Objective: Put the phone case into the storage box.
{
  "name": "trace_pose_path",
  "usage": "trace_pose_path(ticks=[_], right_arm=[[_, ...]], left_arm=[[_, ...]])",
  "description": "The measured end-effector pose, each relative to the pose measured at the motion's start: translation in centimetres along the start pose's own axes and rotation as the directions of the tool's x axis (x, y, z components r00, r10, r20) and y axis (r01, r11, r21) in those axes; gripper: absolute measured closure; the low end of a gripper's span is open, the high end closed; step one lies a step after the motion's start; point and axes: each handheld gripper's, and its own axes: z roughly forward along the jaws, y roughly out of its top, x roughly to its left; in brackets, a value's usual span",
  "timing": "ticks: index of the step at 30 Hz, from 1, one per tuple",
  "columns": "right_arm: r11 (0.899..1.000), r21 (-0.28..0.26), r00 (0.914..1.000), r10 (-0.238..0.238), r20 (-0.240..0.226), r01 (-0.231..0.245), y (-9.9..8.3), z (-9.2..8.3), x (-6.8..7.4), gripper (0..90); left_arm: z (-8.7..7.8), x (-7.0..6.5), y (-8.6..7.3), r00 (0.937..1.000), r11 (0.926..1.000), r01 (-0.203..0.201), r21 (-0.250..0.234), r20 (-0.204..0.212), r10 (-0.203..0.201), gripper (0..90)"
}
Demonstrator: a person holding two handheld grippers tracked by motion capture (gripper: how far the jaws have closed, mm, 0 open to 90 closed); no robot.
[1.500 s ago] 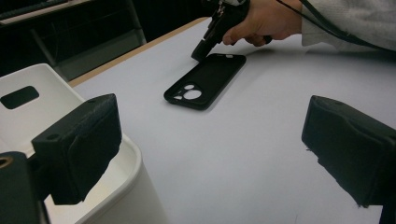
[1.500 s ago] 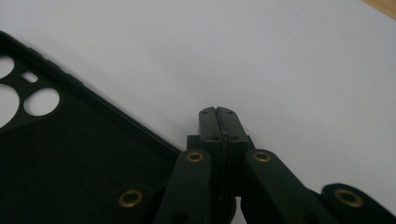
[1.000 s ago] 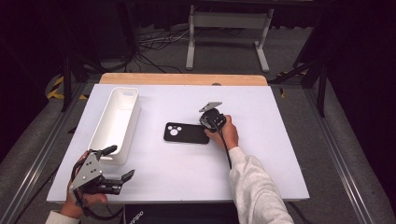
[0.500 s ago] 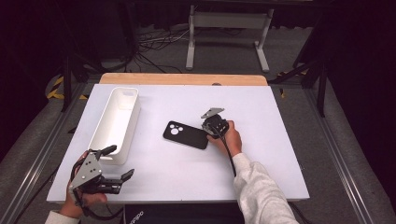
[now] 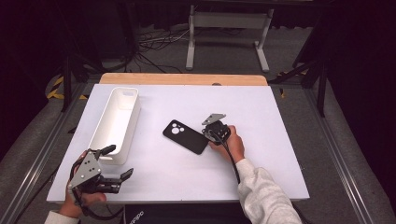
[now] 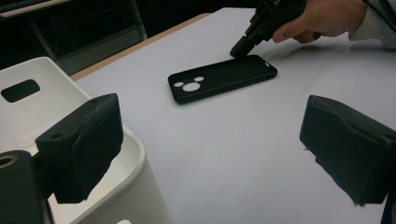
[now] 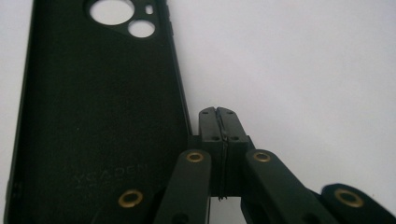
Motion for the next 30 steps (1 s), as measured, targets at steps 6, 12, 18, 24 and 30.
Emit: trace_pose_path(ticks=[6, 12, 18, 24, 30], right_arm=[[1.000, -0.007, 0.9997, -0.022, -0.005, 0.022, -0.7, -0.7, 0.7, 90.0], [0.999, -0.017, 0.9995, -0.031, -0.010, 0.031, -1.3, -1.3, 1.2, 90.0], [0.999, -0.016, 0.9991, -0.032, -0.026, 0.031, -1.7, -1.8, 1.8, 90.0], [0.999, -0.016, 0.9984, -0.033, -0.045, 0.032, -2.1, -2.3, 2.1, 90.0], [0.998, -0.020, 0.9975, -0.057, -0.042, 0.057, -2.5, -2.7, 2.8, 90.0]], left_arm=[[0.0, 0.1, 0.0, 1.0000, 1.0000, 0.005, 0.001, -0.002, -0.005, 7.0], [0.1, 0.0, 0.0, 1.0000, 1.0000, 0.006, 0.006, 0.002, -0.006, 6.9], [0.1, 0.0, 0.0, 1.0000, 1.0000, 0.002, 0.007, -0.001, -0.002, 7.0], [0.1, 0.0, 0.0, 1.0000, 1.0000, 0.002, 0.005, -0.001, -0.002, 7.2], [0.1, 0.0, 0.0, 1.0000, 0.9999, 0.000, 0.012, -0.001, 0.000, 7.2]])
